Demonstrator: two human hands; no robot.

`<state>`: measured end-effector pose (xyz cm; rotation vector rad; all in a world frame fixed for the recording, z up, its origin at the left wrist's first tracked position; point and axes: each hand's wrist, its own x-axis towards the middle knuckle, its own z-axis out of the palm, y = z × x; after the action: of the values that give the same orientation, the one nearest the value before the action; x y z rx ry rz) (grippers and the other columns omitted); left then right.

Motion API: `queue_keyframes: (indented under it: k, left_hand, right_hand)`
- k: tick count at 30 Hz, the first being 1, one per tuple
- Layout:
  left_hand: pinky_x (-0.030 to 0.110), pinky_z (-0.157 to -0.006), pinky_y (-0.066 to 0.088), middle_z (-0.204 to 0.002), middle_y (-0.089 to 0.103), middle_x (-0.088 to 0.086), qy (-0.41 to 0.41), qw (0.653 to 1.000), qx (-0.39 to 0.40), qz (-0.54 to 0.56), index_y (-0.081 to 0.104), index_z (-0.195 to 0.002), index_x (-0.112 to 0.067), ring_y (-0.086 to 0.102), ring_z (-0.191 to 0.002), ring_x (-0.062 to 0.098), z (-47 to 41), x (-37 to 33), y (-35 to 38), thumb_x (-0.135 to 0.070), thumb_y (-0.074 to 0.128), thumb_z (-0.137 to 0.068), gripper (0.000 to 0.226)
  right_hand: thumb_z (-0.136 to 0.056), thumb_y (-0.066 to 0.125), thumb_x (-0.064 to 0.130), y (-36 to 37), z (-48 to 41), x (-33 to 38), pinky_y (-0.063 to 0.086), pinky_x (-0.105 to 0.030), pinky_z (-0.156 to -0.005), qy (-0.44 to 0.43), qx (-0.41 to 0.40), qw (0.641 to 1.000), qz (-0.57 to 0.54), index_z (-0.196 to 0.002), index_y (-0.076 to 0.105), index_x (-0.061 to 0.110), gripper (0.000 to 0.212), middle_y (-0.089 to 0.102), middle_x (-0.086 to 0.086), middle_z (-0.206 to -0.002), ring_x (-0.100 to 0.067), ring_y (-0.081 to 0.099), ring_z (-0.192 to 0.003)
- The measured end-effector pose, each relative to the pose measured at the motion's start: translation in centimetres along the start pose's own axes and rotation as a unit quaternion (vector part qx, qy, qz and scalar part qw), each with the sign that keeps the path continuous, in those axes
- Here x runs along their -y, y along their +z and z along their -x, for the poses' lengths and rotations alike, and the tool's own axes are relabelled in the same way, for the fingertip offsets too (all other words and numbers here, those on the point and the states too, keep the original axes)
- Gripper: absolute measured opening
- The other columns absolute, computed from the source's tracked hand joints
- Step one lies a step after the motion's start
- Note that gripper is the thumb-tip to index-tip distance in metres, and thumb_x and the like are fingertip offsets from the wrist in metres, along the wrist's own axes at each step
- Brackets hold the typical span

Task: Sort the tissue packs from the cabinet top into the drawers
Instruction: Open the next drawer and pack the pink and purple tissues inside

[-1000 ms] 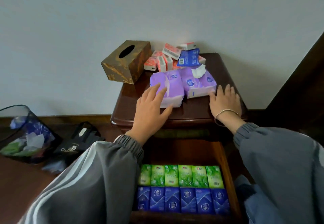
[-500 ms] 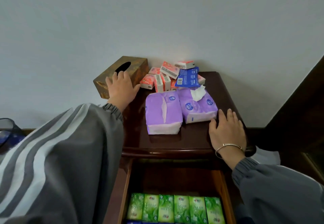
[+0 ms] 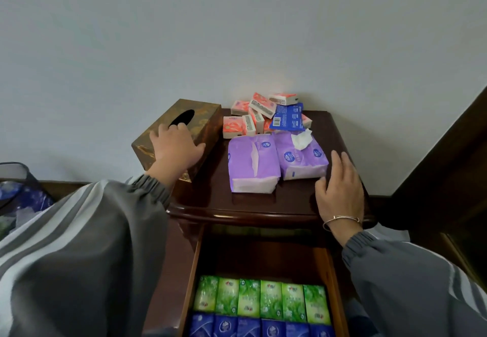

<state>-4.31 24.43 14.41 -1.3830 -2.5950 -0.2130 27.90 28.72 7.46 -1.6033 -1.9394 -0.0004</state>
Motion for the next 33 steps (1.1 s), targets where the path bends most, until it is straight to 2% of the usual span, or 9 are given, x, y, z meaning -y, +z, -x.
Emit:
queue_keyframes:
  k: [3, 6, 9, 12, 18, 21, 24, 27, 33]
  left_hand:
    - [0.052, -0.104, 0.032, -0.114, 0.062, 0.013, -0.008, 1.0, -0.011, 0.024, 0.057, -0.109, -0.009, 0.046, -0.121, 0.036, 2.1, 0.8, -0.5, -0.059, 0.048, -0.086, 0.055]
    - [0.052, -0.102, 0.036, -0.103, 0.064, 0.011, -0.028, 0.995, -0.02, 0.089, 0.06, -0.102, -0.011, 0.048, -0.116, 0.037, 3.7, 1.9, -1.3, -0.057, 0.05, -0.087, 0.049]
    - [0.052, -0.1, 0.037, -0.097, 0.065, 0.011, -0.037, 0.989, -0.037, 0.135, 0.06, -0.113, -0.014, 0.05, -0.111, 0.038, 5.4, 2.9, -2.0, -0.055, 0.05, -0.087, 0.05]
    - [0.051, -0.096, 0.04, -0.096, 0.064, 0.011, -0.033, 0.985, -0.08, 0.147, 0.06, -0.105, -0.013, 0.053, -0.102, 0.035, 7.3, 4.1, -2.9, -0.055, 0.048, -0.087, 0.048]
    - [0.049, -0.096, 0.04, -0.109, 0.062, 0.011, 0.035, 0.971, -0.13, 0.198, 0.057, -0.112, -0.01, 0.051, -0.105, 0.031, 12.9, 8.0, -6.5, -0.052, 0.056, -0.087, 0.05]
    - [0.047, -0.092, 0.043, -0.113, 0.06, 0.011, 0.094, 0.967, -0.106, 0.21, 0.052, -0.125, -0.008, 0.052, -0.107, 0.03, 17.5, 10.0, -8.4, -0.053, 0.059, -0.086, 0.06]
    - [0.046, -0.093, 0.046, -0.115, 0.06, 0.008, 0.166, 0.966, -0.044, 0.196, 0.053, -0.127, -0.007, 0.055, -0.108, 0.031, 22.3, 11.4, -9.6, -0.057, 0.054, -0.081, 0.068]
    - [0.027, -0.093, 0.041, -0.11, 0.063, 0.008, 0.246, 0.949, 0.028, 0.194, 0.06, -0.121, -0.002, 0.059, -0.102, 0.026, 26.2, 10.8, -9.4, -0.056, 0.052, -0.078, 0.07]
    - [0.01, -0.098, 0.024, -0.123, 0.045, -0.016, 0.287, 0.913, 0.181, 0.228, 0.049, -0.136, -0.019, 0.041, -0.116, 0.005, 30.8, 7.2, -4.3, -0.05, 0.065, -0.082, 0.064]
  right_hand:
    - [-0.088, 0.054, 0.025, -0.2, -0.1, 0.0, 0.033, -0.044, -0.106, -0.101, 0.046, 0.992, 0.051, -0.145, 0.033, 0.018, 0.061, 0.031, -0.005, -0.153, -0.027, 0.031, -0.139]
    - [-0.091, 0.053, 0.032, 0.2, -0.5, -0.2, 0.027, -0.041, -0.106, -0.087, 0.112, 0.989, 0.05, -0.137, 0.045, 0.018, 0.049, 0.045, -0.002, -0.144, -0.022, 0.032, -0.138]
    - [-0.086, 0.061, 0.021, 0.2, -0.5, -0.2, 0.038, -0.041, -0.091, -0.089, 0.076, 0.993, 0.005, -0.11, 0.062, 0.008, 0.028, 0.063, -0.012, -0.115, -0.031, 0.05, -0.118]
    - [-0.083, 0.063, 0.012, -0.2, -0.6, -0.4, 0.041, -0.041, -0.077, -0.072, 0.067, 0.994, -0.046, -0.087, 0.06, -0.001, 0.013, 0.062, -0.019, -0.092, -0.038, 0.052, -0.096]
    - [-0.082, 0.063, 0.002, -2.0, 0.9, -1.7, 0.035, -0.036, -0.067, 0.036, -0.015, 0.977, -0.21, -0.077, 0.057, -0.007, 0.012, 0.06, -0.025, -0.078, -0.037, 0.057, -0.076]
    - [-0.083, 0.065, 0.007, -4.1, 2.3, -3.1, 0.035, -0.03, -0.066, 0.104, -0.077, 0.952, -0.276, -0.079, 0.058, -0.004, 0.014, 0.06, -0.024, -0.076, -0.03, 0.054, -0.072]
    - [-0.084, 0.064, 0.01, -7.6, 4.0, -4.4, 0.038, -0.022, -0.066, 0.106, -0.114, 0.926, -0.345, -0.079, 0.057, 0.005, 0.01, 0.056, 0.008, -0.069, -0.009, 0.049, -0.068]
    - [-0.085, 0.063, 0.007, -11.8, 6.2, -5.3, 0.037, -0.008, -0.062, 0.095, -0.116, 0.893, -0.425, -0.07, 0.05, 0.022, 0.025, 0.055, 0.018, -0.061, 0.008, 0.046, -0.06]
    - [-0.089, 0.047, -0.005, -18.2, 10.8, -8.6, 0.055, -0.027, -0.085, 0.091, 0.081, 0.74, -0.661, -0.08, 0.062, 0.023, 0.033, 0.067, 0.008, -0.082, -0.007, 0.065, -0.083]
